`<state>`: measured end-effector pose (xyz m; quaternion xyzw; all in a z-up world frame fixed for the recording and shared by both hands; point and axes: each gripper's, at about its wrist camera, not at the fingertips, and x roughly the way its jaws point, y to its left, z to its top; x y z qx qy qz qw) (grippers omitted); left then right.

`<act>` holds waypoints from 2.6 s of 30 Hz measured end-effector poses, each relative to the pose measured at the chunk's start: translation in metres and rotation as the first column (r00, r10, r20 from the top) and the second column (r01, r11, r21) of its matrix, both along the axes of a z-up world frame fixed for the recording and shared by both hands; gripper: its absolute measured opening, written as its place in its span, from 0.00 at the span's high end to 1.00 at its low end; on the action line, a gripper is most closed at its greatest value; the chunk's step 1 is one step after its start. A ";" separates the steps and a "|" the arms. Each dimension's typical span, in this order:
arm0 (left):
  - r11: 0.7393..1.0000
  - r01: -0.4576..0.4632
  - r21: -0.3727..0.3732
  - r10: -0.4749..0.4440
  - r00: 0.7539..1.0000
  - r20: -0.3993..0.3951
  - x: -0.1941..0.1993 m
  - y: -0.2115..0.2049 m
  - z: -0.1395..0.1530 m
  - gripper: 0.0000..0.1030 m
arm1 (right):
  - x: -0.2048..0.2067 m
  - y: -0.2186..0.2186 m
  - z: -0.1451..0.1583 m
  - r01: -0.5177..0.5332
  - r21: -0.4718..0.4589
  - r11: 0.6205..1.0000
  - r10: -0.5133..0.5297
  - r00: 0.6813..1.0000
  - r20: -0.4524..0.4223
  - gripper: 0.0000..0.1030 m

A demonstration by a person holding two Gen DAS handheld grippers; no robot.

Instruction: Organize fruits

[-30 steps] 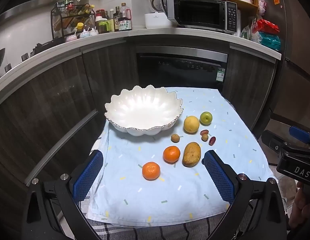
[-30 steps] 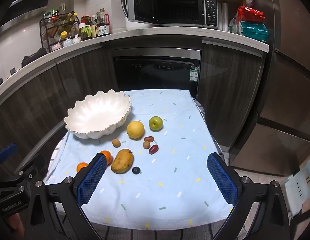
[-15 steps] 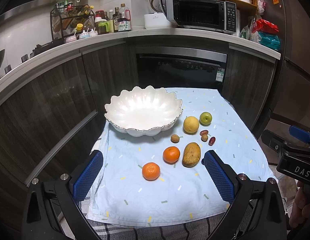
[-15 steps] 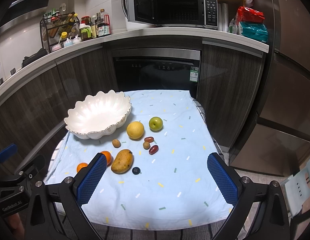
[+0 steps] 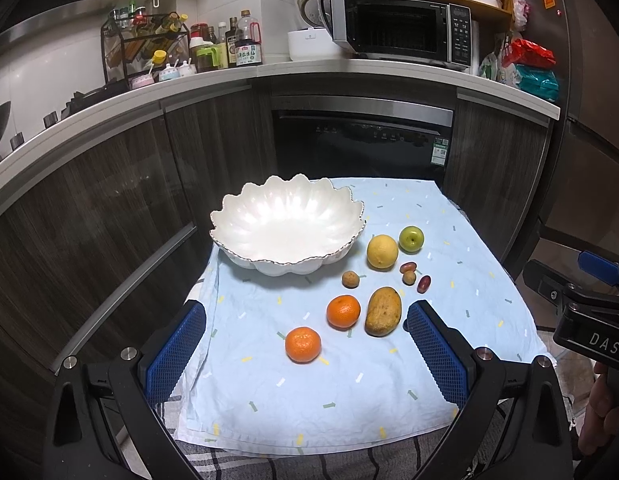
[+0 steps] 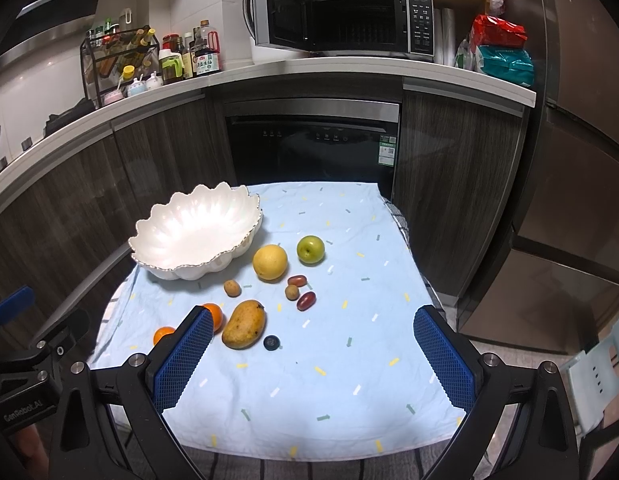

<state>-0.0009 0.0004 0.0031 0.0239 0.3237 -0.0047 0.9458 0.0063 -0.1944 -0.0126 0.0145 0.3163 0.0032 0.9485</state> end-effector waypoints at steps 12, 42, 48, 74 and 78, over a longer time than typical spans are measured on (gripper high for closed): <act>1.000 -0.005 0.003 0.005 1.000 0.002 0.000 0.000 0.000 0.00 | 0.000 0.000 0.000 0.000 0.000 1.000 0.000 1.000 0.002 0.01; 1.000 -0.007 0.009 0.007 1.000 -0.001 0.001 0.003 -0.005 0.00 | 0.004 0.001 0.003 -0.002 0.001 1.000 0.002 1.000 -0.003 0.01; 1.000 -0.007 0.011 0.007 1.000 -0.006 0.003 0.002 -0.008 0.01 | 0.006 0.003 -0.008 -0.006 0.001 1.000 0.006 1.000 -0.009 0.01; 0.999 -0.010 0.053 0.014 0.998 -0.064 0.050 0.004 -0.037 0.01 | 0.048 0.023 -0.041 -0.088 -0.083 0.993 0.084 0.995 -0.052 0.04; 0.999 -0.004 0.052 0.008 0.997 -0.074 0.056 0.006 -0.047 0.01 | 0.057 0.028 -0.051 -0.115 -0.097 0.989 0.109 0.992 -0.059 0.06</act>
